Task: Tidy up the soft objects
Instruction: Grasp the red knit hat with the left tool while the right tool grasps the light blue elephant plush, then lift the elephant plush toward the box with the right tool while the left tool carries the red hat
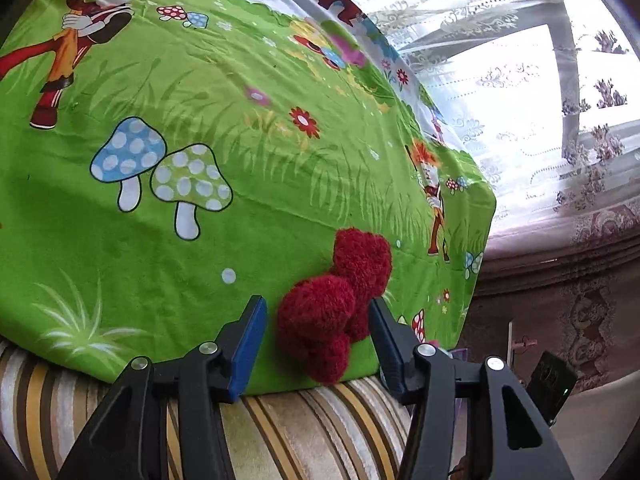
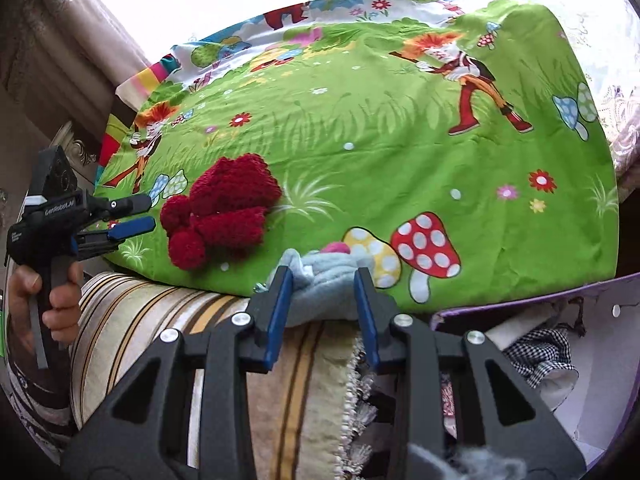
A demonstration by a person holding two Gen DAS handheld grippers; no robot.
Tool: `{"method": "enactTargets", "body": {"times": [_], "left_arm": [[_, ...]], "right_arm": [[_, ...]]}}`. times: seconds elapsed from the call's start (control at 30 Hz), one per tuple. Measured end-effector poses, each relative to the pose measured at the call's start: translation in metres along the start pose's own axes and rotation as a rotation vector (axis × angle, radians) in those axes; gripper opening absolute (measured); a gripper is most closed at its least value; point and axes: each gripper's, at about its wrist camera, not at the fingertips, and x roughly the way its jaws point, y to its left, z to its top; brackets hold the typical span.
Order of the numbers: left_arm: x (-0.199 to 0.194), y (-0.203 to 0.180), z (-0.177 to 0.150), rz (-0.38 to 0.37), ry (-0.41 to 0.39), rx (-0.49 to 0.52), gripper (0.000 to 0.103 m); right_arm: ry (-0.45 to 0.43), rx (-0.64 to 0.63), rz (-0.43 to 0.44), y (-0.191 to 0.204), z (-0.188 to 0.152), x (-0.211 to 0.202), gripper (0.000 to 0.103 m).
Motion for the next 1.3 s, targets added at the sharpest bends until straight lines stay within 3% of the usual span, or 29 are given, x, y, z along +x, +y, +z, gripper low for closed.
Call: {"method": "enactTargets", "body": {"times": [0.13,0.27,0.4,0.5,0.67,0.77,0.83,0.87,0.93,1.0,1.13,1.2,1.3], "left_arm": [[0.017,0.021,0.021,-0.036,0.011,-0.117,0.053],[0.039,0.025,0.024,-0.022,0.053,-0.119,0.050],[0.050,-0.001,0.006,-0.089,0.150,-0.020,0.050],[0.053,-0.018,-0.006,-0.093,0.178,0.048,0.050],[0.057,-0.052,-0.029,-0.006,0.202,0.253,0.054],[0.061,-0.066,-0.043,0.033,0.220,0.348,0.056],[0.062,-0.075,-0.052,0.142,0.193,0.428,0.037],[0.062,-0.080,-0.056,0.186,0.173,0.476,0.033],[0.058,-0.089,-0.064,0.229,0.136,0.542,0.032],[0.049,-0.103,-0.074,0.325,0.060,0.650,0.031],[0.035,-0.130,-0.100,0.665,-0.173,0.969,0.031],[0.041,-0.134,-0.109,0.809,-0.223,1.105,0.031],[0.053,-0.134,-0.124,0.932,-0.258,1.240,0.031]], "right_arm": [[0.023,0.032,0.017,-0.020,-0.013,0.000,0.036],[0.059,0.056,0.061,-0.032,-0.029,0.006,0.036],[0.069,0.069,0.109,-0.036,-0.034,0.009,0.036],[0.086,0.076,0.139,-0.038,-0.035,0.012,0.040],[0.114,0.064,0.175,-0.037,-0.038,0.021,0.062],[0.127,0.075,0.220,-0.037,-0.038,0.027,0.066],[0.137,0.090,0.245,-0.036,-0.038,0.030,0.070],[0.140,0.089,0.255,-0.035,-0.038,0.031,0.072],[0.139,0.078,0.266,-0.032,-0.038,0.029,0.074],[0.137,0.072,0.278,-0.031,-0.038,0.027,0.077],[0.132,0.081,0.308,-0.032,-0.039,0.024,0.081],[0.133,0.085,0.307,-0.032,-0.038,0.026,0.081],[0.142,0.084,0.308,-0.029,-0.036,0.031,0.082]]}}
